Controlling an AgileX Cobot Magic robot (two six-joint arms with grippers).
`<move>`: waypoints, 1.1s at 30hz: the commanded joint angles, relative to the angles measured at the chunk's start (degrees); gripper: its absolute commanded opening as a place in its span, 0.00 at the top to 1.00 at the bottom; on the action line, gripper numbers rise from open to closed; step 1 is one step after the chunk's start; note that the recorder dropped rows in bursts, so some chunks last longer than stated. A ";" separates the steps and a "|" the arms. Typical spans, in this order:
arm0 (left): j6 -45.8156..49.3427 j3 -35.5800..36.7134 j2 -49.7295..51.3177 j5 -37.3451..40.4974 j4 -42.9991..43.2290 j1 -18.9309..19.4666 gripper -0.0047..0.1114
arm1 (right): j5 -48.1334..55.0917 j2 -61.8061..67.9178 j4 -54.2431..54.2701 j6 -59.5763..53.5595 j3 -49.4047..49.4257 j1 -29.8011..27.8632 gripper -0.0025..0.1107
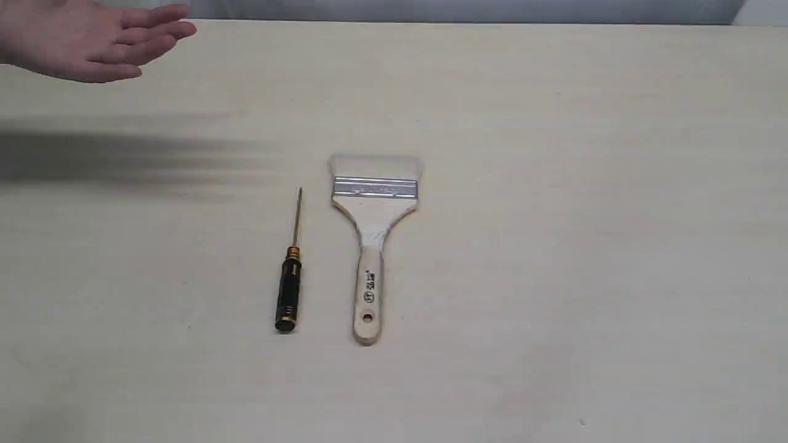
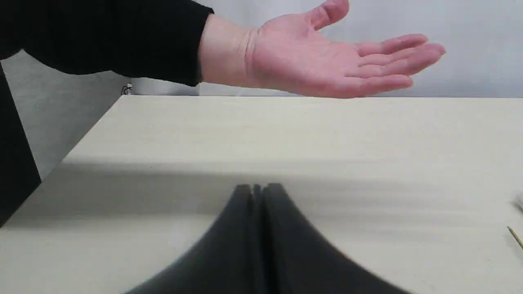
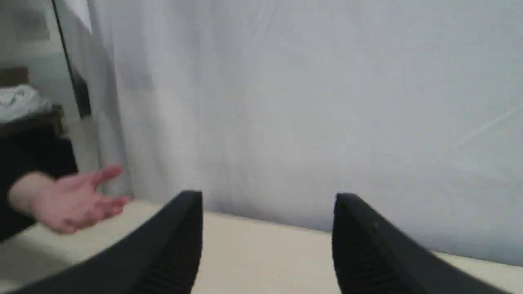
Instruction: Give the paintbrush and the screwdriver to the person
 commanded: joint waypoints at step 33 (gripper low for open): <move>-0.12 0.12 -0.14 -0.58 -0.28 -0.32 0.96 | 52.10 87.77 13.54 -2.05 -58.57 15.71 0.52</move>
